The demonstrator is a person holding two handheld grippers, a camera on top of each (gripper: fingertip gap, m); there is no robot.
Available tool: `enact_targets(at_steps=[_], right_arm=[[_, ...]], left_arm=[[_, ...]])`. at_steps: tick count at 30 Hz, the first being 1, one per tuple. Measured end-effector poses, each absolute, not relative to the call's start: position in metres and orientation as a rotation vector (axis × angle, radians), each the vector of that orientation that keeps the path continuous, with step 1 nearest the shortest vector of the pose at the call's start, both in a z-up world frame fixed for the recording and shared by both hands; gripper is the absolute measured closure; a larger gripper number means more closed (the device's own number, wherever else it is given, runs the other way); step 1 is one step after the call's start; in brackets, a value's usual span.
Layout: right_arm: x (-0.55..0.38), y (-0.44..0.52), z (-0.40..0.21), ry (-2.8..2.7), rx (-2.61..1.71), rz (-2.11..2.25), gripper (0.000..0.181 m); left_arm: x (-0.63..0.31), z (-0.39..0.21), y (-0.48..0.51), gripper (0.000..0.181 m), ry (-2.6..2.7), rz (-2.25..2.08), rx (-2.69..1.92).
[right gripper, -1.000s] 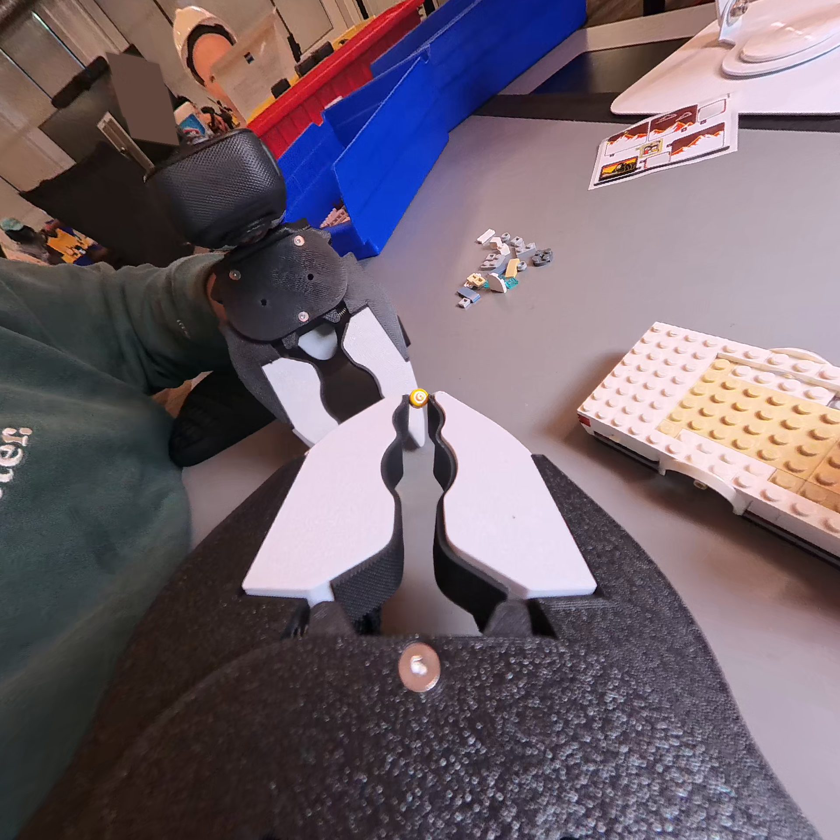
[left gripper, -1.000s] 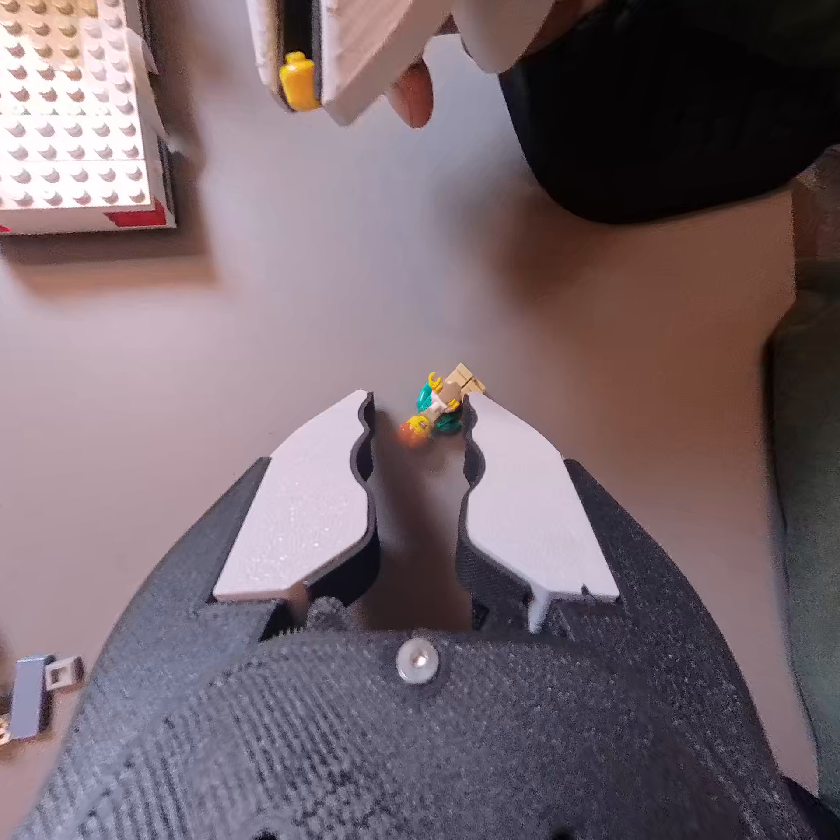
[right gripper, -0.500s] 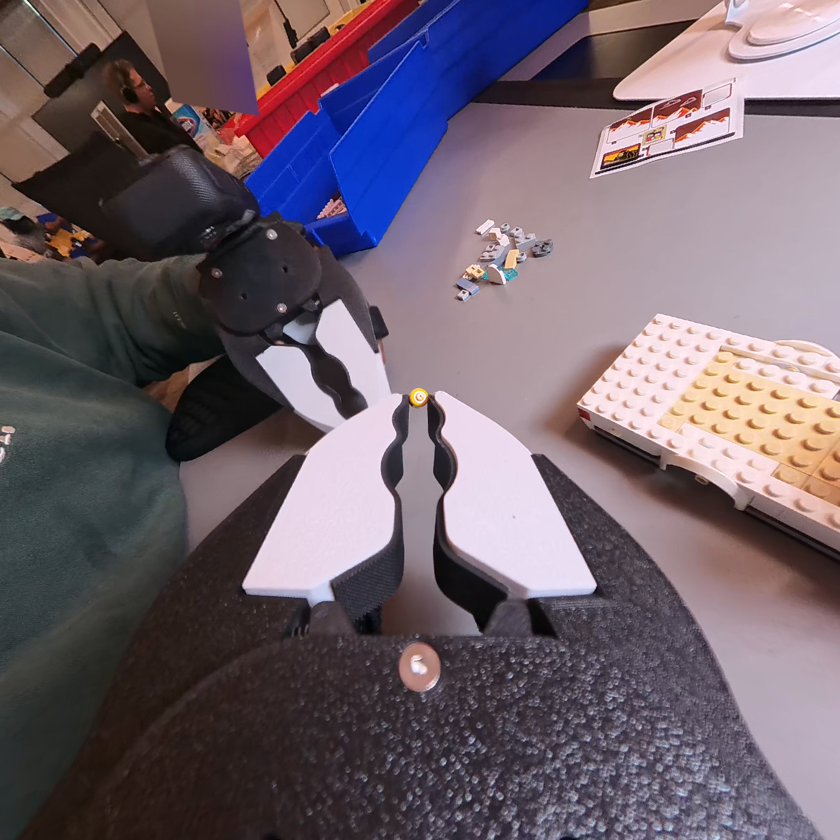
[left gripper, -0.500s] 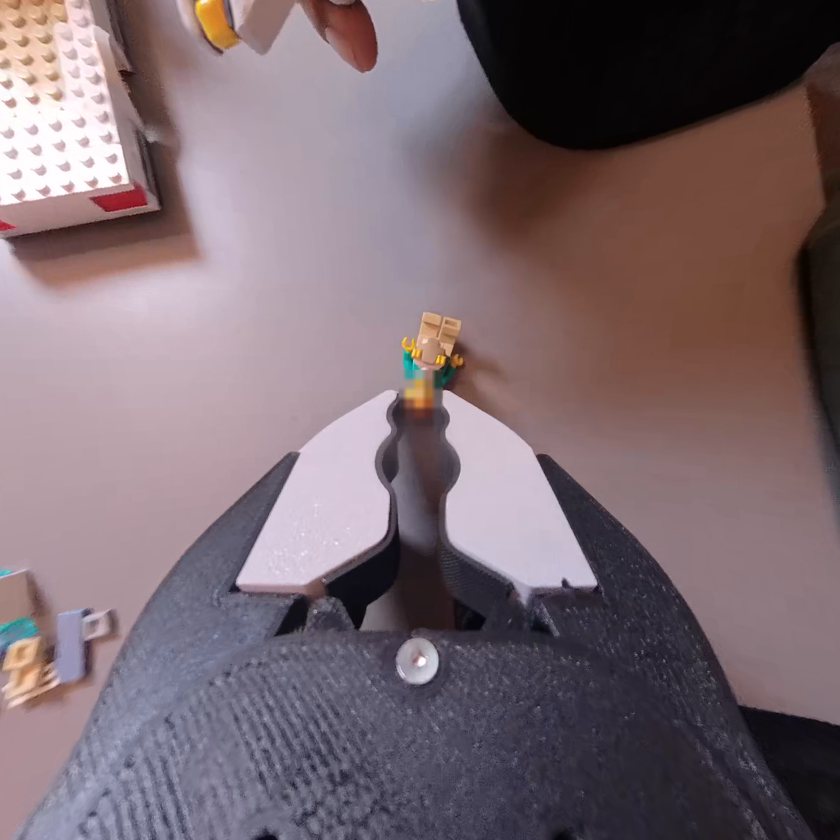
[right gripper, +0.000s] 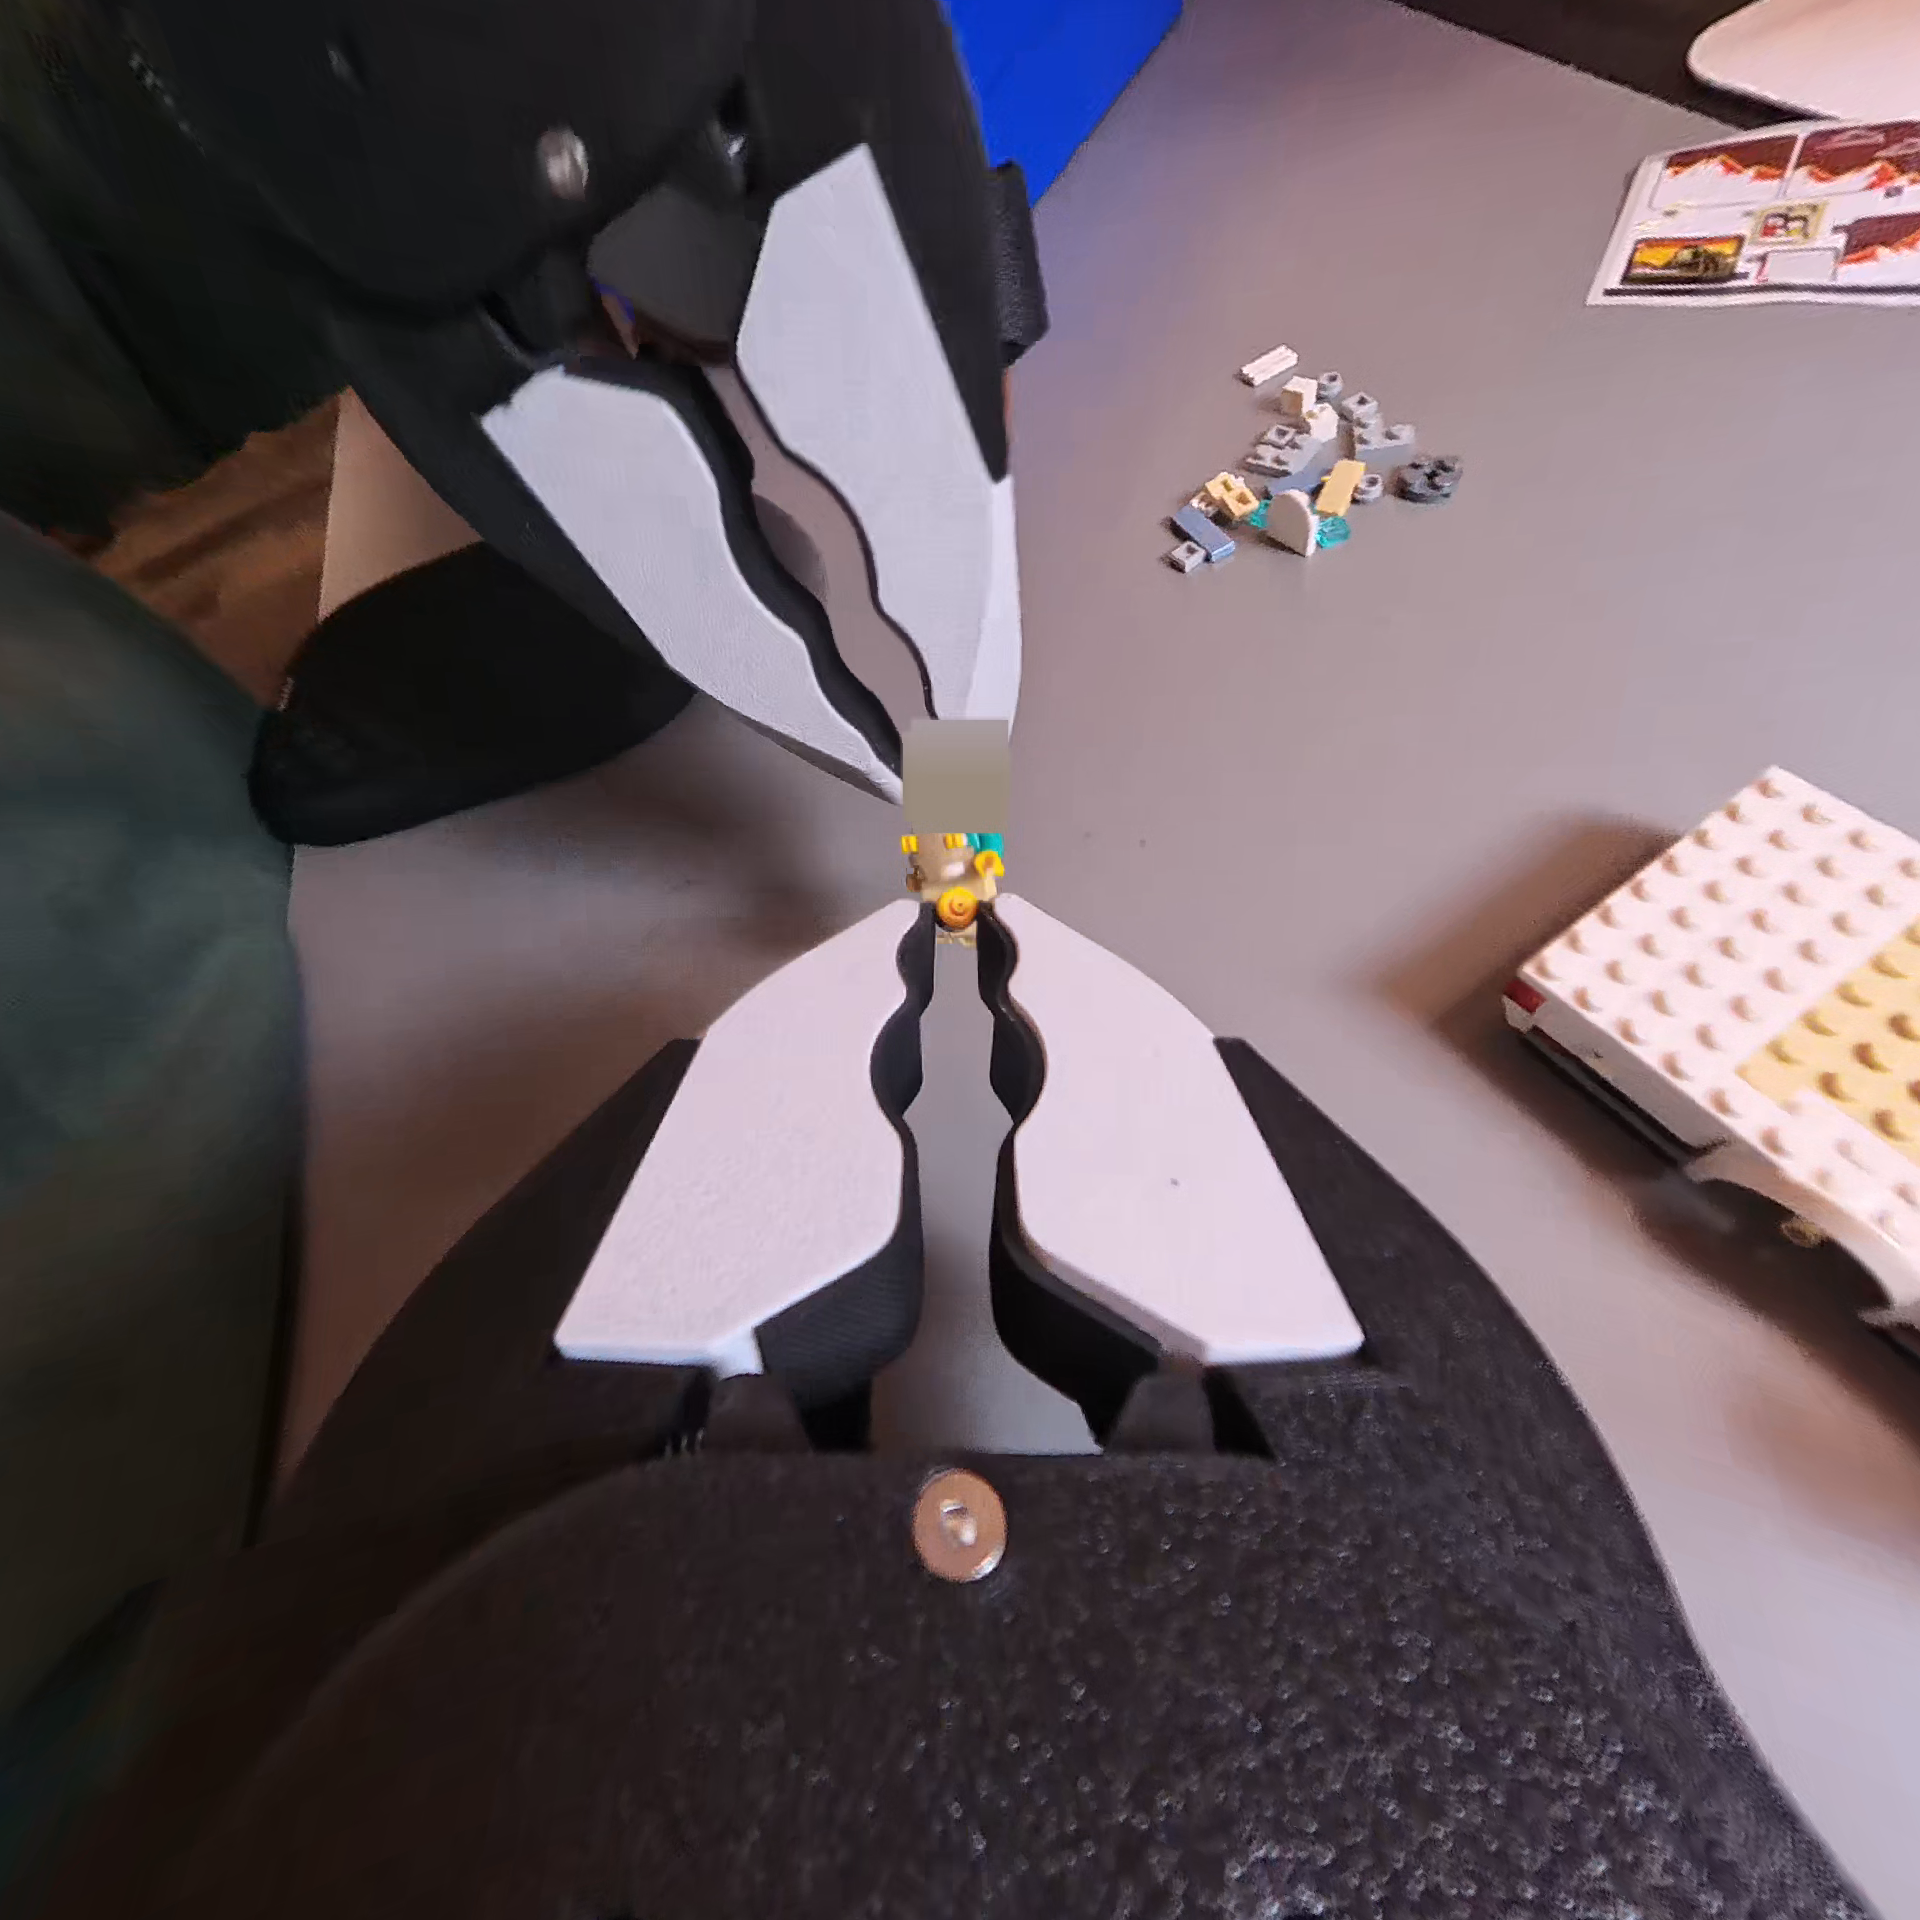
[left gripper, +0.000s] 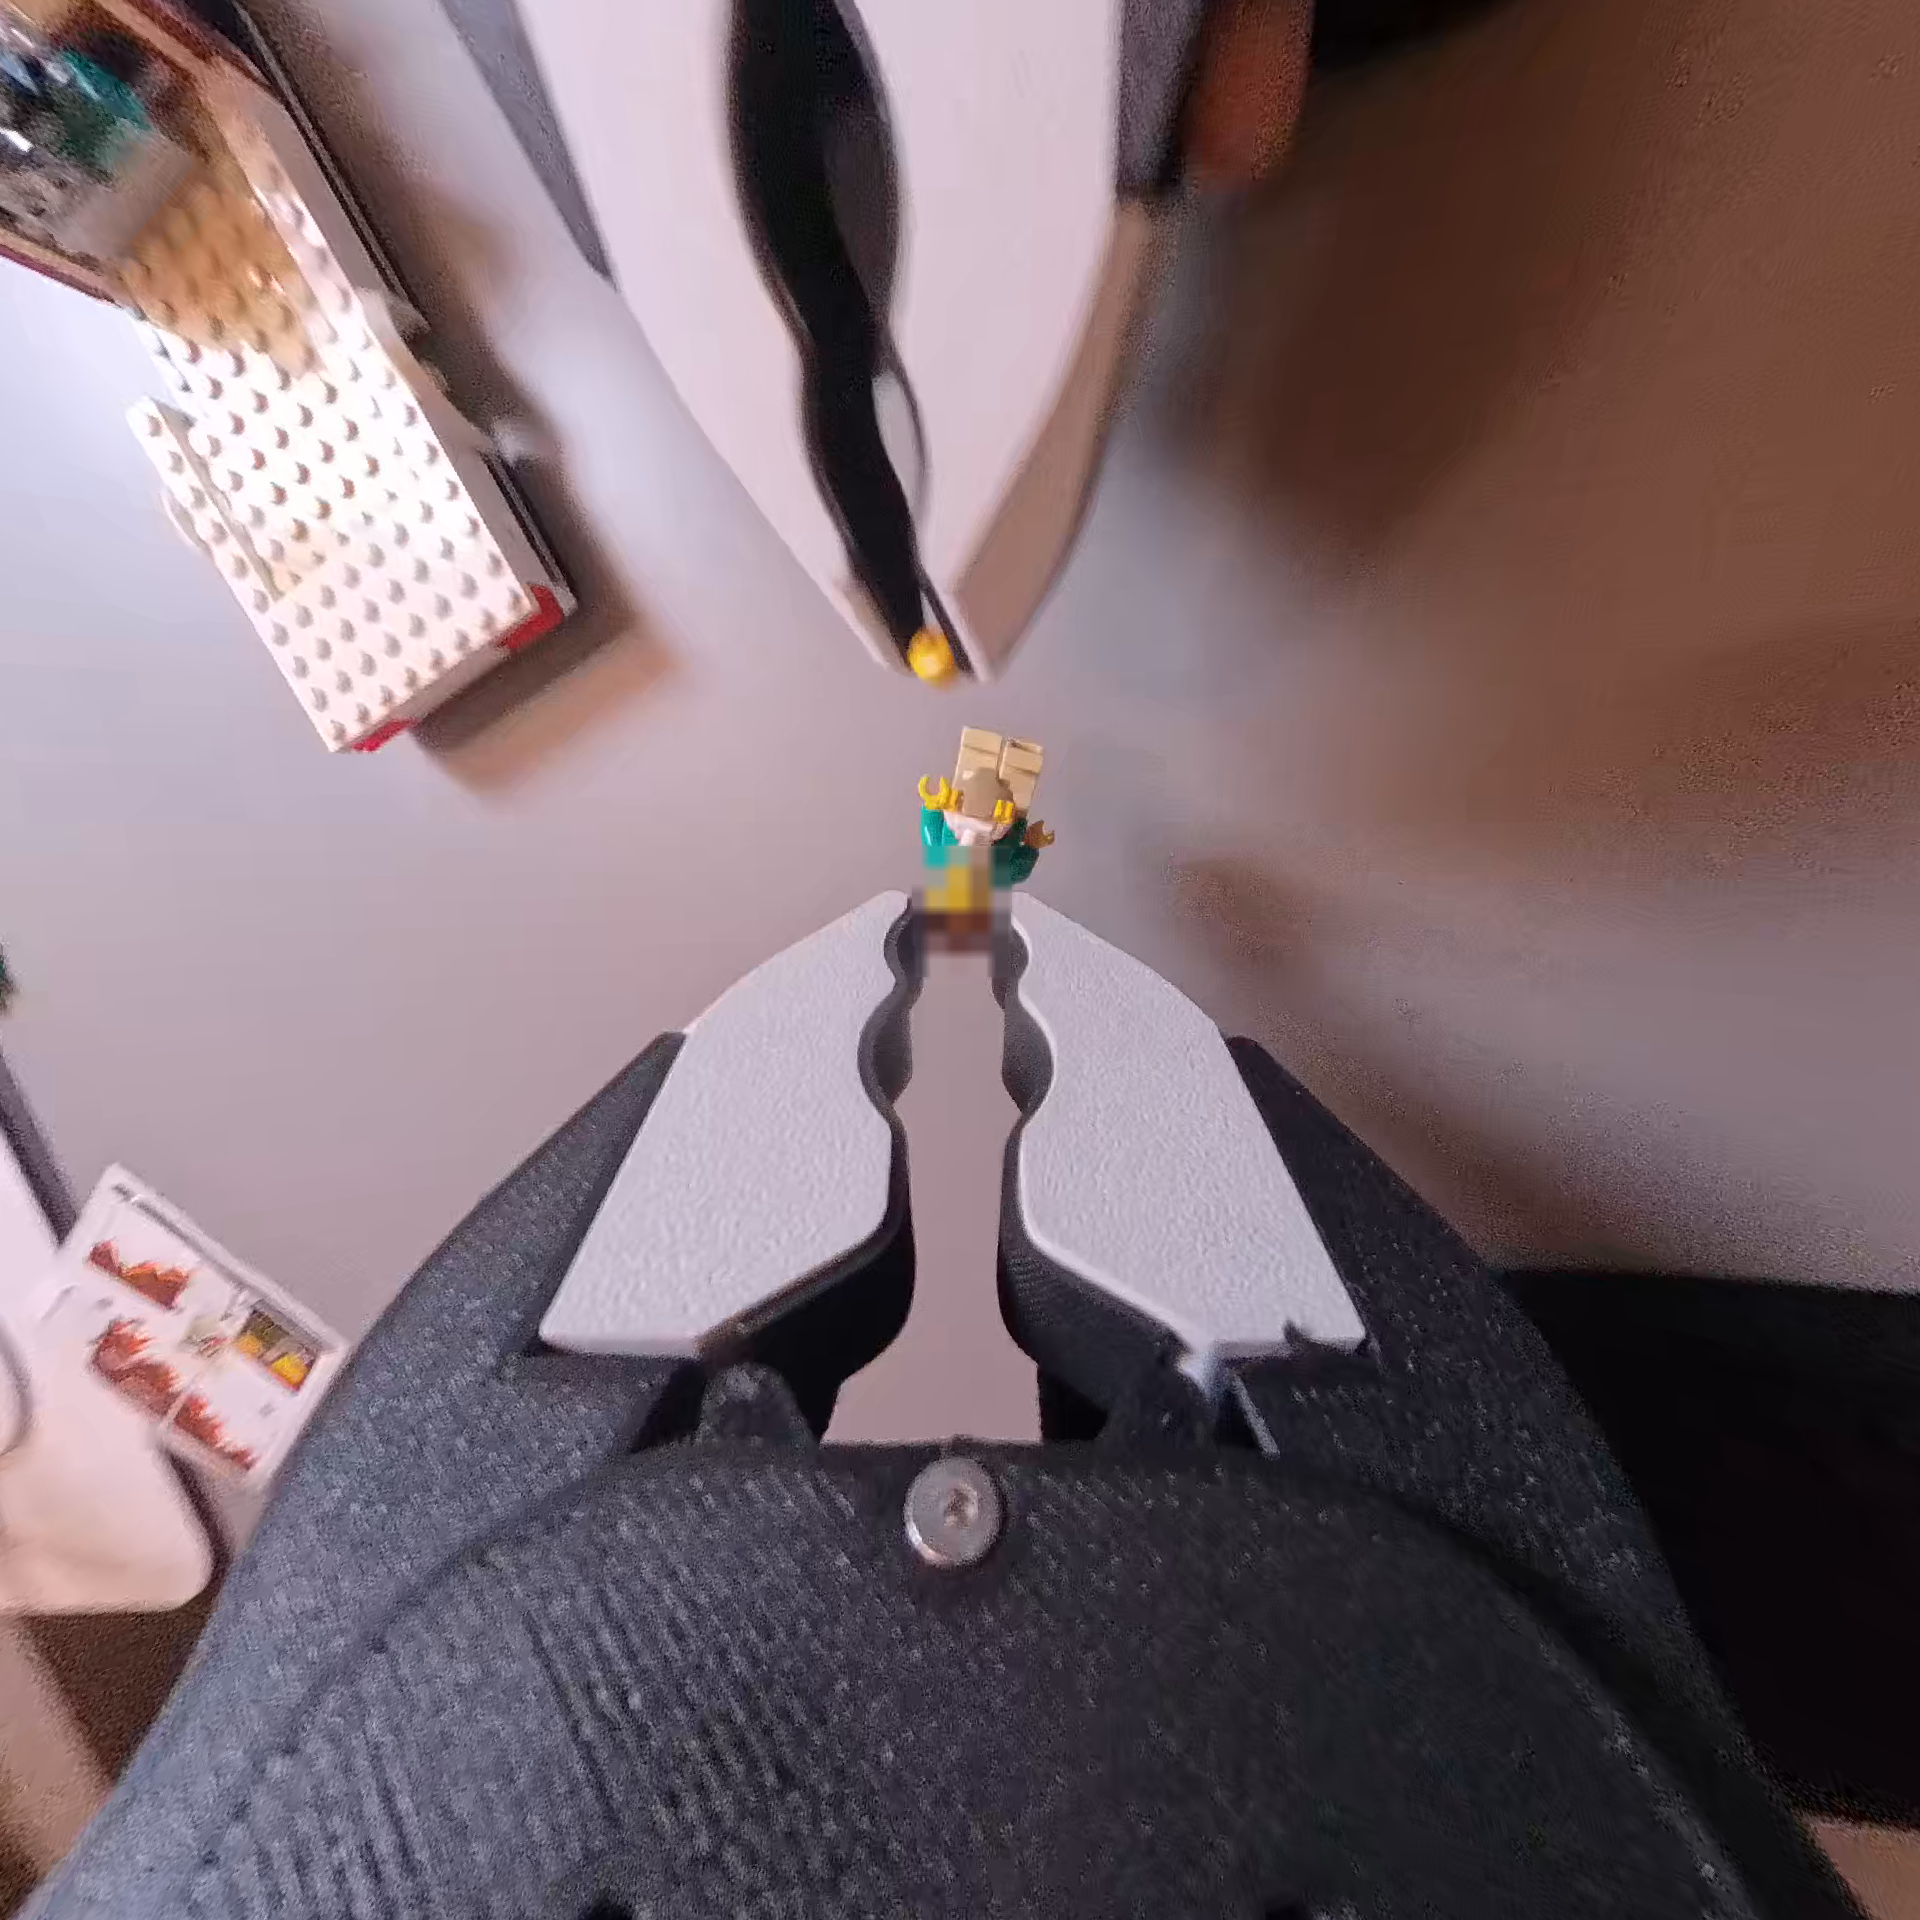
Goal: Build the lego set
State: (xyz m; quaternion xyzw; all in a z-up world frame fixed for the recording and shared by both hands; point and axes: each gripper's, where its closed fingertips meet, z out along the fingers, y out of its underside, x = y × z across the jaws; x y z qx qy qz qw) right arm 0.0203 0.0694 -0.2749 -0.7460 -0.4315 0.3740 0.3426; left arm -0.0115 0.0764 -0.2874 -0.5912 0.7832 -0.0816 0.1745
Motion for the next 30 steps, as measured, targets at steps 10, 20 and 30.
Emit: enact_targets(at_steps=[10, 20, 30], right_arm=[[0.015, 0.064, -0.286, -1.179, -1.967, 0.948, 0.174], [0.010, 0.071, -0.275, -1.056, -1.933, 1.023, 0.174], [0.023, 0.075, -0.301, -1.167, -2.048, 0.818, 0.174]], left_arm=[[0.012, -0.263, 0.071, 0.169, 1.834, -0.760, -1.761], [0.022, -0.245, 0.084, 0.169, 1.316, -1.214, -1.736], [0.010, -0.295, 0.073, 0.169, 1.688, -0.877, -1.740]])
